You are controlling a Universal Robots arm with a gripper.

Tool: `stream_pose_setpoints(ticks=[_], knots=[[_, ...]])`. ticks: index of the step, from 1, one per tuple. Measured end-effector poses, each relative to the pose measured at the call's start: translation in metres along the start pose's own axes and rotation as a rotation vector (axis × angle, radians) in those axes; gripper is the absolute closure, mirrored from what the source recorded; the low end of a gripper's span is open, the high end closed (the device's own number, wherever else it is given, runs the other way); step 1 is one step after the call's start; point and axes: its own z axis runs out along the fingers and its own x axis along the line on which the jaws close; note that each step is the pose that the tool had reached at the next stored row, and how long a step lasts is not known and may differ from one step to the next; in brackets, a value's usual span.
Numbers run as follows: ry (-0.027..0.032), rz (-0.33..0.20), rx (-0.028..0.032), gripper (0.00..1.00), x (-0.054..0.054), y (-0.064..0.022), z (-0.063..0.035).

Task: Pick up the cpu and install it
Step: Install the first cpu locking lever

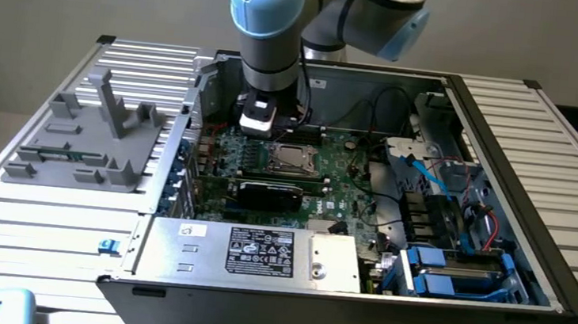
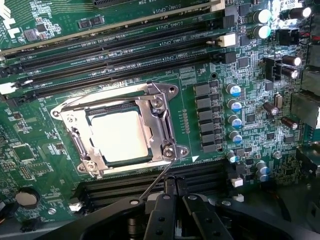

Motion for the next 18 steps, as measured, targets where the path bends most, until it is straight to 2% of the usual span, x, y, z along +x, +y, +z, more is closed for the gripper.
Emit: stream_pose_setpoints(ticks=[3, 5, 18], knots=[[0.0092, -0.003, 0.0017, 0.88, 0.0000, 0.0009, 0.0024], [0.0126, -0.003, 0.0022, 0.88, 0.0001, 0.0015, 0.0040], [0.0161, 0.004, 0.0022, 0.88, -0.0007, 0.0024, 0.0058]])
